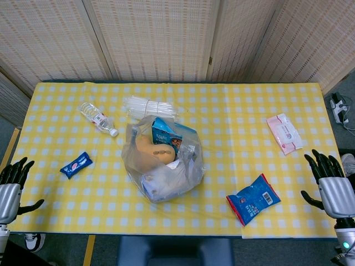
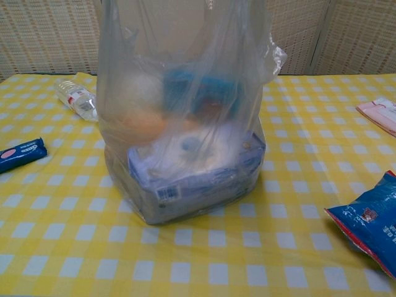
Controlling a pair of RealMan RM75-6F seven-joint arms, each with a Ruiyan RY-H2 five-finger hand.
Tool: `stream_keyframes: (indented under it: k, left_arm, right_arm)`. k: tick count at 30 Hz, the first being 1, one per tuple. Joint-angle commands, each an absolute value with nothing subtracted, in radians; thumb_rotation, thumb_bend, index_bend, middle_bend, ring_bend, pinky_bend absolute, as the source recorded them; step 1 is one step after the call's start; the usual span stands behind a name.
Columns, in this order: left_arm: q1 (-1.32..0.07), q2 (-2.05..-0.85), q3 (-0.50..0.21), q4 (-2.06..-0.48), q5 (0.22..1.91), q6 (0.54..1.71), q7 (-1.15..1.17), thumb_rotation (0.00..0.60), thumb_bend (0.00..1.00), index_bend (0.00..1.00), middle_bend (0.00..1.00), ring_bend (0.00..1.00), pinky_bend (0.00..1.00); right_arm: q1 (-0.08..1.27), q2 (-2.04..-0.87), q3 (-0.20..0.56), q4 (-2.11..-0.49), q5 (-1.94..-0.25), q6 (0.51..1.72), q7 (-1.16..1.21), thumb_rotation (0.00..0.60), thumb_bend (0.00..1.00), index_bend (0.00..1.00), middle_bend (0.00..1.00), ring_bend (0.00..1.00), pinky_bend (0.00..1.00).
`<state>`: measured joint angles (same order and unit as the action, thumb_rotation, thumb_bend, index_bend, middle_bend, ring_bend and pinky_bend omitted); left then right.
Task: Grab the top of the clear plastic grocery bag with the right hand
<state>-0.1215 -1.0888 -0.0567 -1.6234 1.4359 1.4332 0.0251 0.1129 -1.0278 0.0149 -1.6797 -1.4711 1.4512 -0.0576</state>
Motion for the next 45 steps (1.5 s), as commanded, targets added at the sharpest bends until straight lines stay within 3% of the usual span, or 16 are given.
stream_keyframes:
  k: [1, 5, 17, 24, 36, 45]
  left_arm:
    - [-0.122, -1.091, -0.056, -1.623, 1.434, 1.430, 0.028, 0.600, 0.17, 0.00, 0.00, 0.00, 0.00]
    - [-0.125, -1.093, -0.056, -1.623, 1.434, 1.425, 0.035, 0.600, 0.17, 0.00, 0.00, 0.00, 0.00]
    - [-0.120, -1.084, -0.051, -1.626, 1.453, 1.436, 0.009, 0.600, 0.17, 0.00, 0.00, 0.00, 0.00]
    - [-0.114, -1.079, -0.049, -1.632, 1.462, 1.449, 0.005, 0.600, 0.17, 0.00, 0.00, 0.00, 0.00]
    - [-0.106, -1.063, -0.045, -1.634, 1.467, 1.455, -0.025, 0.600, 0.17, 0.00, 0.00, 0.00, 0.00]
    - [-0.090, -1.053, -0.043, -1.631, 1.481, 1.483, -0.049, 0.600, 0.17, 0.00, 0.00, 0.00, 0.00]
  right_arm:
    - [0.113, -1.022, 0.017, -1.684, -1.473, 1.439, -0.042, 0.600, 0.27, 0.00, 0.00, 0.00, 0.00]
    - [0.120, -1.014, 0.011, -1.686, -1.494, 1.420, 0.002, 0.600, 0.27, 0.00, 0.00, 0.00, 0.00]
    - [0.286, -1.028, -0.066, -1.549, -1.882, 1.441, 0.887, 0.600, 0.27, 0.00, 0.00, 0.00, 0.00]
    - [0.408, -1.056, -0.086, -1.543, -1.992, 1.443, 1.100, 0.600, 0.27, 0.00, 0.00, 0.00, 0.00]
    - [0.556, -1.187, -0.029, -1.524, -1.923, 1.419, 1.280, 0.600, 0.27, 0.00, 0.00, 0.00, 0.00]
    - [0.632, -1.256, -0.036, -1.474, -1.915, 1.426, 1.459, 0.600, 0.27, 0.00, 0.00, 0.00, 0.00]
